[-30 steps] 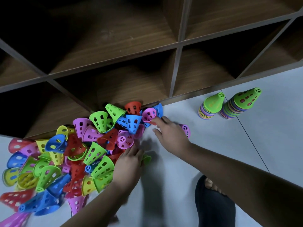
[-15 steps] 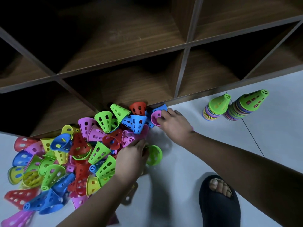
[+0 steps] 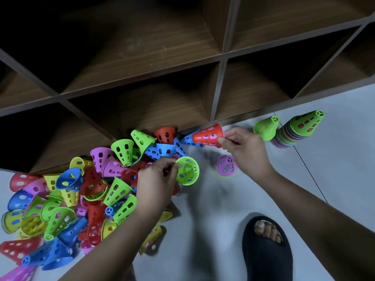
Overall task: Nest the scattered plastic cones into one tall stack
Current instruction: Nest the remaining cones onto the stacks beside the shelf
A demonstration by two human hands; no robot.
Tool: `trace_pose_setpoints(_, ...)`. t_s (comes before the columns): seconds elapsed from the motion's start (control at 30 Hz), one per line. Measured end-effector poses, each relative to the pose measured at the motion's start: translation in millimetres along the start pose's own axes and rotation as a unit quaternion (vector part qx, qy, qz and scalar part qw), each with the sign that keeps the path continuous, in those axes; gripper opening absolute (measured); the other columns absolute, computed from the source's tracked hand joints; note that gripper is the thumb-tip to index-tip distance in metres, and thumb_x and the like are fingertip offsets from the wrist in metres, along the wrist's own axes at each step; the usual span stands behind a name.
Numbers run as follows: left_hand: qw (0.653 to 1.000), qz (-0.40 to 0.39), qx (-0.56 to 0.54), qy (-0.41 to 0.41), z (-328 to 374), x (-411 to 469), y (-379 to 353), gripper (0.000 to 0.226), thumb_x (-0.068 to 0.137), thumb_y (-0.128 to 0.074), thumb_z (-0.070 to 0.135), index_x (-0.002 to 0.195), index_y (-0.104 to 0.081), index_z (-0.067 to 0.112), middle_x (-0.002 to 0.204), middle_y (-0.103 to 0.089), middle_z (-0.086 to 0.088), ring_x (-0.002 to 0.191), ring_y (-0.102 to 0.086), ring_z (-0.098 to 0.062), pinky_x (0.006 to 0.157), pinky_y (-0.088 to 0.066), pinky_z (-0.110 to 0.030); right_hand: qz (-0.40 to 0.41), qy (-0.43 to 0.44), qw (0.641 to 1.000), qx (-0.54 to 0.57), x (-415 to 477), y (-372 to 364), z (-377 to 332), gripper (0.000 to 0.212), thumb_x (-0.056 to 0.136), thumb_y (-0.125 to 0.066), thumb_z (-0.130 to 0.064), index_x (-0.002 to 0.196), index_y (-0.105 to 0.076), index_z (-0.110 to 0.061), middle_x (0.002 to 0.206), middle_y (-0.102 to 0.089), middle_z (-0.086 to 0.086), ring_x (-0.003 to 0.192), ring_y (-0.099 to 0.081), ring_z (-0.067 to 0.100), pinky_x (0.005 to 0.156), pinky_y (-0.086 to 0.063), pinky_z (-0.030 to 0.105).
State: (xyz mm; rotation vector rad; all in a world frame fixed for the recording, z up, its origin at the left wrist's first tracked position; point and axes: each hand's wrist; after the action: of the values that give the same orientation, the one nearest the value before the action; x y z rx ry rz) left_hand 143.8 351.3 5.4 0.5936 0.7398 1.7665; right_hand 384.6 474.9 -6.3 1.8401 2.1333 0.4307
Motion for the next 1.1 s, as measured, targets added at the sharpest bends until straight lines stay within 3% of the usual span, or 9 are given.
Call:
trace_pose_setpoints(0.13, 0.995, -0.007, -0.071, 0.07, 17, 6, -2, 0.006, 0.1, -0.075, 0.025, 0.1, -0.079, 0.029, 0.07, -0.076, 0.01, 0.064, -0.071, -0.003, 0.062, -0.055, -0.018, -0.006, -0.133, 0.979, 0.154, -19, 28, 15, 0.002, 0.098, -0.073, -0.009, 0.097, -0.075, -0.009, 0.079, -0.077, 0.007, 0.075, -0.071, 0.022, 0.068, -0.057, 0.026)
trace_pose_setpoints(0.3, 0.965, -0.029, -0.2, 0.164, 34, 14, -18, 0.01, 0.103, -0.072, 0.025, 0.097, -0.08, 0.027, 0.074, -0.078, 0.006, 0.054, -0.07, -0.024, 0.053, -0.054, -0.039, -0.017, -0.205, 0.964, 0.171, -37, 37, 43, 0.009, 0.101, -0.069, -0.008, 0.1, -0.076, -0.003, 0.08, -0.075, 0.014, 0.077, -0.069, 0.023, 0.072, -0.056, 0.033)
trace_pose_setpoints(0.4, 0.95, -0.037, -0.253, 0.182, 46, 18, -29, 0.01, 0.103, -0.071, 0.022, 0.1, -0.08, 0.023, 0.072, -0.077, 0.004, 0.043, -0.056, -0.005, 0.054, -0.046, -0.028, -0.014, -0.236, 0.958, 0.162, -39, 36, 58, 0.012, 0.102, -0.065, -0.005, 0.097, -0.076, -0.005, 0.078, -0.074, 0.013, 0.075, -0.068, 0.023, 0.071, -0.056, 0.034)
trace_pose_setpoints(0.5, 0.946, -0.026, -0.276, 0.165, 61, 20, -36, 0.01, 0.103, -0.071, 0.02, 0.1, -0.08, 0.018, 0.073, -0.077, 0.007, 0.049, -0.056, 0.001, 0.053, -0.042, -0.016, -0.017, -0.246, 0.959, 0.142, -41, 32, 70, 0.015, 0.103, -0.063, -0.003, 0.095, -0.076, -0.007, 0.074, -0.074, 0.009, 0.074, -0.067, 0.024, 0.071, -0.056, 0.035)
trace_pose_setpoints(0.7, 0.939, -0.041, -0.292, 0.176, 77, 28, -50, 0.006, 0.102, -0.072, 0.019, 0.097, -0.075, 0.018, 0.078, -0.079, 0.011, 0.061, -0.065, -0.003, 0.06, -0.046, -0.021, -0.015, -0.27, 0.953, 0.137, -42, 21, 77, 0.006, 0.097, -0.07, -0.002, 0.093, -0.073, -0.005, 0.078, -0.076, 0.016, 0.07, -0.073, 0.031, 0.083, -0.064, 0.053)
trace_pose_setpoints(0.77, 0.94, -0.05, -0.286, 0.177, 80, 28, -54, 0.006, 0.102, -0.072, 0.019, 0.095, -0.072, 0.02, 0.081, -0.079, 0.014, 0.069, -0.072, -0.008, 0.058, -0.047, -0.022, 0.004, -0.261, 0.961, 0.096, -42, 19, 75, 0.006, 0.095, -0.073, -0.006, 0.097, -0.073, -0.012, 0.087, -0.077, 0.013, 0.072, -0.074, 0.023, 0.082, -0.064, 0.048)
trace_pose_setpoints(0.87, 0.938, -0.068, -0.283, 0.188, 81, 29, -59, 0.007, 0.101, -0.073, 0.023, 0.096, -0.069, 0.024, 0.082, -0.08, 0.01, 0.081, -0.075, -0.029, 0.065, -0.049, -0.031, 0.051, -0.196, 0.979, -0.004, -41, 23, 61, 0.011, 0.099, -0.067, -0.017, 0.104, -0.075, -0.023, 0.097, -0.075, -0.008, 0.082, -0.067, 0.005, 0.081, -0.052, 0.029)
trace_pose_setpoints(1.0, 0.944, -0.104, -0.26, 0.174, 85, 27, -65, 0.006, 0.101, -0.072, 0.025, 0.099, -0.068, 0.023, 0.081, -0.081, 0.007, 0.082, -0.076, -0.02, 0.069, -0.052, -0.032, 0.009, -0.25, 0.929, 0.271, -35, 31, 29, 0.033, 0.107, -0.055, -0.035, 0.115, -0.075, -0.011, 0.095, -0.075, 0.012, 0.076, -0.061, 0.022, 0.065, -0.043, 0.034)
trace_pose_setpoints(1.1, 0.96, -0.117, -0.217, 0.135, 89, 23, -66, 0.007, 0.102, -0.073, 0.027, 0.097, -0.069, 0.024, 0.083, -0.08, 0.014, 0.077, -0.073, -0.003, 0.068, -0.056, -0.023, -0.056, -0.249, 0.919, 0.302, -32, 34, 17, 0.057, 0.097, -0.067, -0.053, 0.119, -0.068, 0.0, 0.094, -0.068, 0.014, 0.074, -0.054, 0.028, 0.058, -0.04, 0.035)
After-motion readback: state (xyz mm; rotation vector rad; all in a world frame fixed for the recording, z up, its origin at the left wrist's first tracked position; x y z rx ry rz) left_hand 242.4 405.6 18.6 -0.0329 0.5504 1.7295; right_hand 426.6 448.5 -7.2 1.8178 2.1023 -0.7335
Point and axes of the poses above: each hand's wrist, its own x-axis towards the middle knuckle, its own y-axis out of the back of the hand, z = x × y
